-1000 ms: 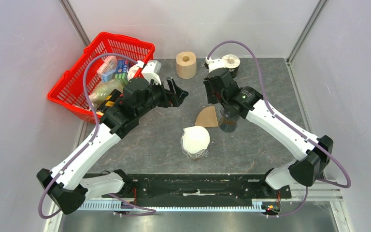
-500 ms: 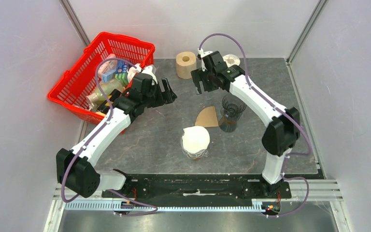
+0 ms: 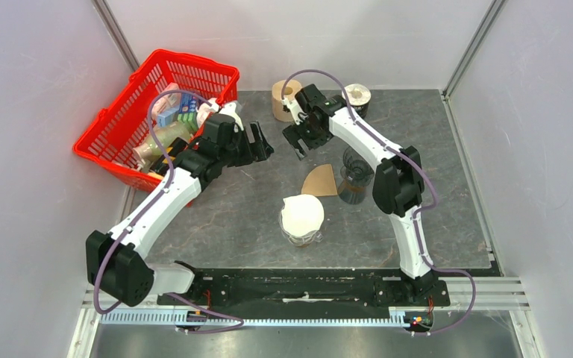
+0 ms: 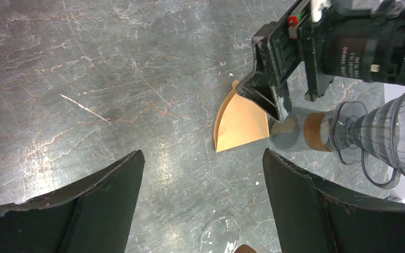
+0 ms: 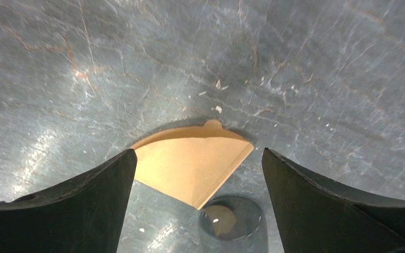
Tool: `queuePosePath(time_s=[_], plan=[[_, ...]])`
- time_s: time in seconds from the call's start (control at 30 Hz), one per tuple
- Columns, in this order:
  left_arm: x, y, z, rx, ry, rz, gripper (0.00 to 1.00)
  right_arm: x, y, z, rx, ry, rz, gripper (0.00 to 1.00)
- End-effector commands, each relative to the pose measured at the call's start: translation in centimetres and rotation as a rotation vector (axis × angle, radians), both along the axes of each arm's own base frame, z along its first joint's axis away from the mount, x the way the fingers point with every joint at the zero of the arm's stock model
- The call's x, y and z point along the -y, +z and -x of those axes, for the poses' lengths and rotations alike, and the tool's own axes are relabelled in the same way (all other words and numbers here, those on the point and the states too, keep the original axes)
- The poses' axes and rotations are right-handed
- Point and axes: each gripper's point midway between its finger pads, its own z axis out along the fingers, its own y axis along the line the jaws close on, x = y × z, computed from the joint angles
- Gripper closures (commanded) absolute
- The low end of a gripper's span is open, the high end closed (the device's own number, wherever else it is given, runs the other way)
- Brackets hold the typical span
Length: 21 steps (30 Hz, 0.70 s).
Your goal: Place the coffee filter in the dripper
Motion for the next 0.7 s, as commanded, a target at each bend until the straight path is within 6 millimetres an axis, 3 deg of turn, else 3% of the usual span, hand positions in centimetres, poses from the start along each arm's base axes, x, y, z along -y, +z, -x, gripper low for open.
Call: queuePosePath(time_s=[0.0,0.23,0.67], plan=[[-0.6,1.3,-0.1,0.065,-0.014,-0.023,0.10,1.0,-1.2,1.5,-0.089,-0.013,0.049,0.03],[-0.5,0.9,-0.3,0.057,-0.017,-0.032,0.10,2.0,-4.5,3.2,-0.180,0.026,0.110,0.03],[-0.4,0.5,-0.4,0.046,-0.020,-0.036,0.11,2.9,-8.6,5.6,-0.333,0.060,0.173,0.03]])
